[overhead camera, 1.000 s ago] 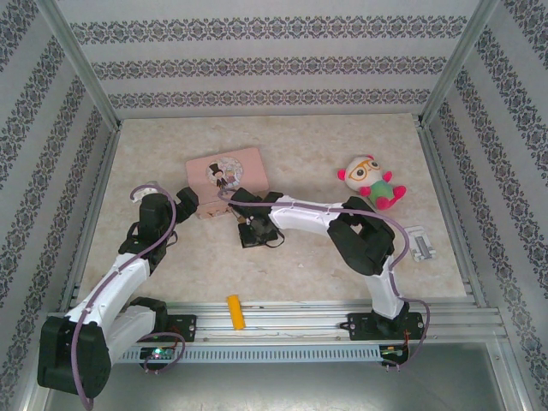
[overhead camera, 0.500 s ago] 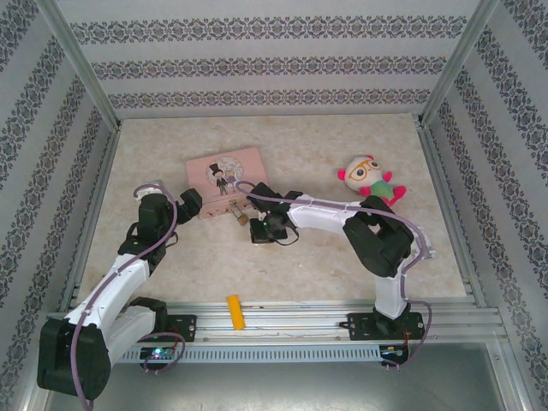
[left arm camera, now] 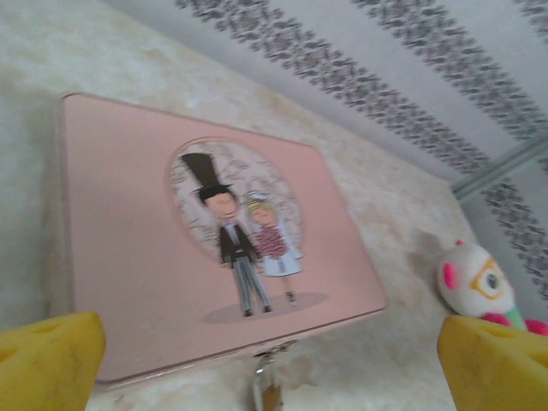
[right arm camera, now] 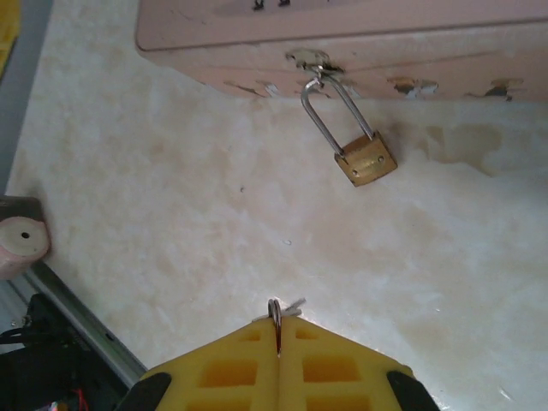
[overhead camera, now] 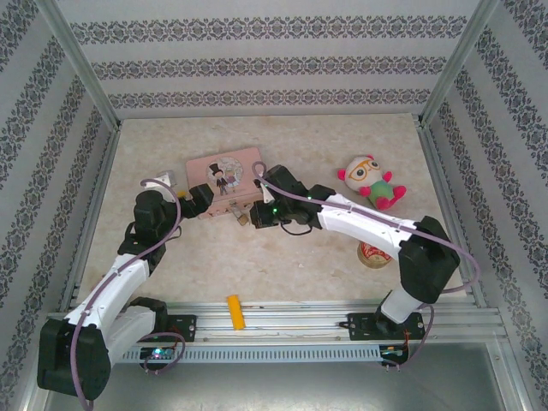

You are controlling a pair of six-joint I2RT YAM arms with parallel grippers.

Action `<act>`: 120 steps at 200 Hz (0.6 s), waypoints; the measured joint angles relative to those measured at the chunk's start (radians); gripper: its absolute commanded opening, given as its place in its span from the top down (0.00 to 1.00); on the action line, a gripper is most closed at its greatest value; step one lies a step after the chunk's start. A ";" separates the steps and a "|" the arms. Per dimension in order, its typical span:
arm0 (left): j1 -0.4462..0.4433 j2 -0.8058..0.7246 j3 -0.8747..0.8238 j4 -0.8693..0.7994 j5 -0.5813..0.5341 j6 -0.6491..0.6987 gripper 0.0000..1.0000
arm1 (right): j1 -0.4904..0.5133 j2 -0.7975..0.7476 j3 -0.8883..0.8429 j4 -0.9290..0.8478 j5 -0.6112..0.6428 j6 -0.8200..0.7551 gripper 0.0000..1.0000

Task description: Unlock the padlock with the key

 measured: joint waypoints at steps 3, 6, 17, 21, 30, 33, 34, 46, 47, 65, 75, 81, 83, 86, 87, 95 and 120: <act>0.000 0.000 0.000 0.009 0.009 0.001 0.01 | -0.001 -0.005 0.000 -0.001 0.001 -0.002 1.00; 0.000 0.000 0.000 0.019 0.018 0.002 0.01 | -0.002 -0.009 0.000 -0.001 0.002 -0.003 1.00; 0.000 -0.002 -0.002 0.050 0.049 0.006 0.01 | -0.006 -0.022 0.002 -0.003 0.003 -0.011 1.00; 0.000 -0.004 -0.004 0.063 0.062 0.008 0.01 | -0.010 -0.026 0.002 -0.005 0.003 -0.014 1.00; 0.000 -0.008 -0.009 0.091 0.087 0.012 0.01 | -0.012 -0.038 0.003 -0.008 0.006 -0.023 1.00; 0.000 -0.010 -0.011 0.103 0.097 0.013 0.00 | -0.014 -0.041 0.003 -0.009 0.007 -0.023 1.00; 0.000 -0.010 -0.012 0.105 0.099 0.014 0.00 | -0.016 -0.043 0.003 -0.010 0.007 -0.025 1.00; 0.000 -0.018 -0.024 0.147 0.137 0.019 0.01 | -0.022 -0.062 0.006 -0.021 0.009 -0.032 1.00; 0.000 -0.019 -0.026 0.152 0.140 0.019 0.02 | -0.023 -0.063 0.006 -0.021 0.009 -0.032 1.00; 0.000 -0.025 -0.045 0.210 0.194 0.028 0.05 | -0.034 -0.097 0.014 -0.032 0.009 -0.044 1.00; 0.000 -0.026 -0.051 0.239 0.221 0.035 0.06 | -0.043 -0.119 0.018 -0.036 0.009 -0.045 1.00; 0.000 -0.026 -0.053 0.257 0.238 0.041 0.07 | -0.048 -0.132 0.019 -0.037 0.009 -0.045 1.00; 0.000 -0.026 -0.053 0.261 0.243 0.042 0.07 | -0.050 -0.137 0.019 -0.038 0.009 -0.045 1.00; 0.000 -0.026 -0.053 0.267 0.249 0.045 0.07 | -0.053 -0.143 0.020 -0.039 0.009 -0.045 1.00; 0.000 -0.026 -0.053 0.269 0.251 0.046 0.08 | -0.054 -0.145 0.020 -0.039 0.009 -0.045 1.00; -0.001 -0.026 -0.053 0.288 0.272 0.055 0.09 | -0.063 -0.162 0.022 -0.040 0.009 -0.044 1.00; -0.043 -0.026 -0.052 0.312 0.321 0.098 0.17 | -0.092 -0.213 0.023 -0.040 0.005 -0.043 1.00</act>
